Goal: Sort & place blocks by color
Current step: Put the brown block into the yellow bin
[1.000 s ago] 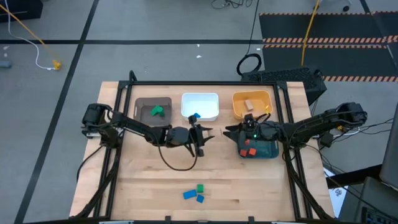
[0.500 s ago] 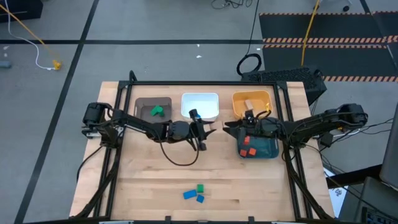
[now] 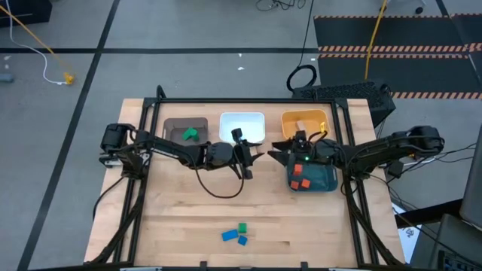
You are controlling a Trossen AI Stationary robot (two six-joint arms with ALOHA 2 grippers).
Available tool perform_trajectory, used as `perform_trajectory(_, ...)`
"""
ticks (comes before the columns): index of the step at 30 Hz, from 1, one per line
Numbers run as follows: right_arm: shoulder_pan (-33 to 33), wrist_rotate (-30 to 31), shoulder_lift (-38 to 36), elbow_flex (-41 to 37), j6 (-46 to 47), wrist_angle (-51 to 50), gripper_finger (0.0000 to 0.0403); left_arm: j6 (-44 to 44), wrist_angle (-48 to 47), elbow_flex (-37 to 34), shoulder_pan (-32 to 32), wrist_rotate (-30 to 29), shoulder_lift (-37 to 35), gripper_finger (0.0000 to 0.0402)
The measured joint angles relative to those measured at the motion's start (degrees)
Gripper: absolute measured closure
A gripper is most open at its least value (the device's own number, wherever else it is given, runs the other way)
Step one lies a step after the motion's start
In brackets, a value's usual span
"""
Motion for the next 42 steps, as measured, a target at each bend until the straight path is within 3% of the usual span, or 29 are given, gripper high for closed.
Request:
perform_trajectory(5,-1.0,0.0,1.6,0.6,-1.2,0.7,0.0095,0.2,0.1,0.0,0.0,0.6,0.0,0.0270)
perform_trajectory(10,-1.2,0.0,2.7,0.6,-0.6,2.0,0.0143,1.4,0.2,0.0,0.0,0.7,0.0,0.0270)
perform_trajectory(21,-1.2,0.3,2.8,0.5,1.2,2.8,0.0353,4.7,0.9,0.0,0.1,-0.3,0.0,0.0270)
perform_trajectory(24,-1.2,0.3,2.7,0.5,0.8,2.8,0.0358,5.8,1.3,0.0,0.1,-0.3,0.0,0.0256)
perform_trajectory(32,-2.0,0.0,2.7,0.5,-3.0,0.9,0.0359,2.9,4.4,0.0,0.0,0.2,0.0,0.0140)
perform_trajectory(38,-6.0,-0.1,0.3,0.5,-5.3,-4.4,0.0359,2.5,6.3,0.0,0.0,-5.0,0.0,0.0107)
perform_trajectory(42,-10.0,-0.1,-3.5,0.5,-7.8,-11.1,0.0359,0.9,5.9,0.0,-0.2,-5.2,0.0,0.0100)
